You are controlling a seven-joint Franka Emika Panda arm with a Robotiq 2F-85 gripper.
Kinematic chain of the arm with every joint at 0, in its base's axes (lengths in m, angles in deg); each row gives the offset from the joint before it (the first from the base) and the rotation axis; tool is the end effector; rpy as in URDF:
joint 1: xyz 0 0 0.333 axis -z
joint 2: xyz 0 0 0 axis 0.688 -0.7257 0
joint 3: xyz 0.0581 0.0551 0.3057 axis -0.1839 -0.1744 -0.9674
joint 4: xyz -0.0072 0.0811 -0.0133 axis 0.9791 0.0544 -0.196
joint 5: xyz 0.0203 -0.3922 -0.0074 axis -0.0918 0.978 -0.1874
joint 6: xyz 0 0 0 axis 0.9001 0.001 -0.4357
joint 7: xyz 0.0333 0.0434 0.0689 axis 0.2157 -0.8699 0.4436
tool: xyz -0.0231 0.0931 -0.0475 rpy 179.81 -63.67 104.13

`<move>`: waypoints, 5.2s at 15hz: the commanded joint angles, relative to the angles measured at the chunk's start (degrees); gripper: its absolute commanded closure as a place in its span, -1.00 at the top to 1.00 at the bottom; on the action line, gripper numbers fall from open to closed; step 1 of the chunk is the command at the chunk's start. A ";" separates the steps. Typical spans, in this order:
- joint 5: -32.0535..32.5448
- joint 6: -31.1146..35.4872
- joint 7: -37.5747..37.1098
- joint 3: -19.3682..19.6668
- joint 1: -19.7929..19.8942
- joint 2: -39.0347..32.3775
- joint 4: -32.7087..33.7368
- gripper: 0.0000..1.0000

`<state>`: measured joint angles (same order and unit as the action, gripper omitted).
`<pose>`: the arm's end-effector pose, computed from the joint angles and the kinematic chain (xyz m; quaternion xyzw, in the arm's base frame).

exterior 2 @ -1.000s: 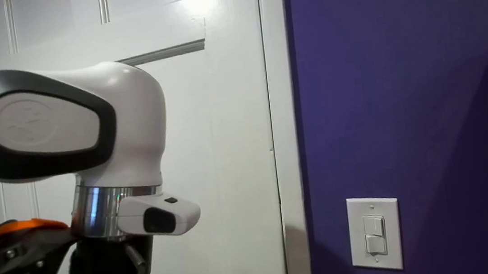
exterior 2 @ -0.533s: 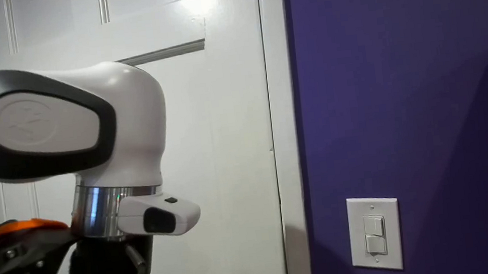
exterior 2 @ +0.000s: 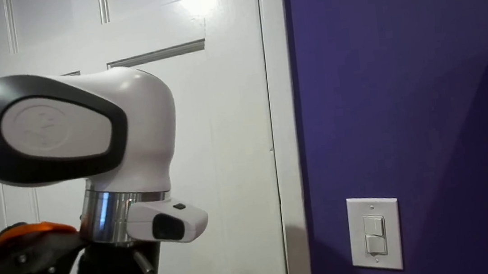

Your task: Turn the top lock on the door to the right

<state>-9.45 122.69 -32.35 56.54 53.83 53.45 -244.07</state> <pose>0.2973 -0.0921 0.4071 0.9852 -0.1367 -0.1032 0.0012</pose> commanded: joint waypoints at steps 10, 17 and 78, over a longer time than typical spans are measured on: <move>3.38 -0.43 4.27 2.87 0.14 -10.67 7.71 1.00; 10.07 5.31 1.01 0.22 1.01 -7.97 4.96 1.00; 41.05 62.84 -18.77 -8.21 3.61 -39.67 11.12 -1.00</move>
<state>29.55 180.62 -48.27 47.37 56.57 13.41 -232.33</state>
